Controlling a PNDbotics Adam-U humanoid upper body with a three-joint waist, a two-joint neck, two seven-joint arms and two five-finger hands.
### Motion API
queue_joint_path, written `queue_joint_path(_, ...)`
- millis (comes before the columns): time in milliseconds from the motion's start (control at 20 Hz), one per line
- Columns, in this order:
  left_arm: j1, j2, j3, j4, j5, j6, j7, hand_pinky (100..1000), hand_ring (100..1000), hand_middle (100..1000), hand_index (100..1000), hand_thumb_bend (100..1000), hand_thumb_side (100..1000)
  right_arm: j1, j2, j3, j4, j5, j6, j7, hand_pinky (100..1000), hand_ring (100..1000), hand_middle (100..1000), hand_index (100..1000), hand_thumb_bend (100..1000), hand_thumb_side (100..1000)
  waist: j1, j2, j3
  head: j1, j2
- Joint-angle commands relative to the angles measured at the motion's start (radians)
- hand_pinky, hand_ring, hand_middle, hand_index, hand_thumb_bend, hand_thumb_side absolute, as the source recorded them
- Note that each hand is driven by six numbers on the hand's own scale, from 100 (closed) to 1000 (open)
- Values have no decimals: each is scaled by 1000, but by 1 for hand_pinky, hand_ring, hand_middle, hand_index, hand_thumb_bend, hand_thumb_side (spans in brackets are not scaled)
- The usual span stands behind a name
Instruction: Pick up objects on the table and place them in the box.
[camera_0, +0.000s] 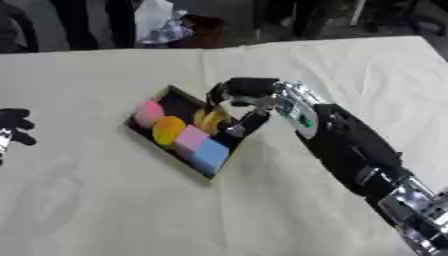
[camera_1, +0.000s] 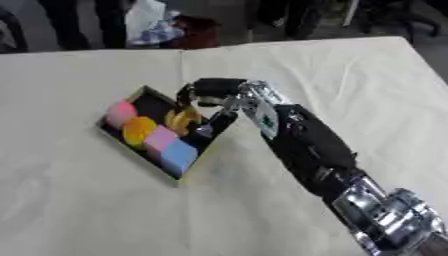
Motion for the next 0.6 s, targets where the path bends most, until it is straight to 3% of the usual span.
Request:
queue_joint_path(50,-5,6,4,-14,-3,-1,-1,751,547,587,743,100,779,-12,13,8,-7,26,-30,40,794,809,645,772,100,129,1,-17,0,2,-10)
queue_joint_path(200,-6,5,4,-14,-3,-1,-2,751,547,587,743,100,780,-10,20,11,-11,36,-45,62,807,832,739,881,101,274,0,-17,1,3,-10)
queue_joint_path(400,-4,5,5,-13,-3,0,-2,750,547,588,743,100,781,-19,11,8,-21,41,-53,85,832,870,850,963,192,377,-1,-18,1,4,-13)
queue_joint_path(600,-3,5,5,-13,-4,0,-2,753,547,588,743,100,783,-36,-15,-9,-29,40,-42,112,853,900,919,990,258,426,-4,-19,0,6,-14)
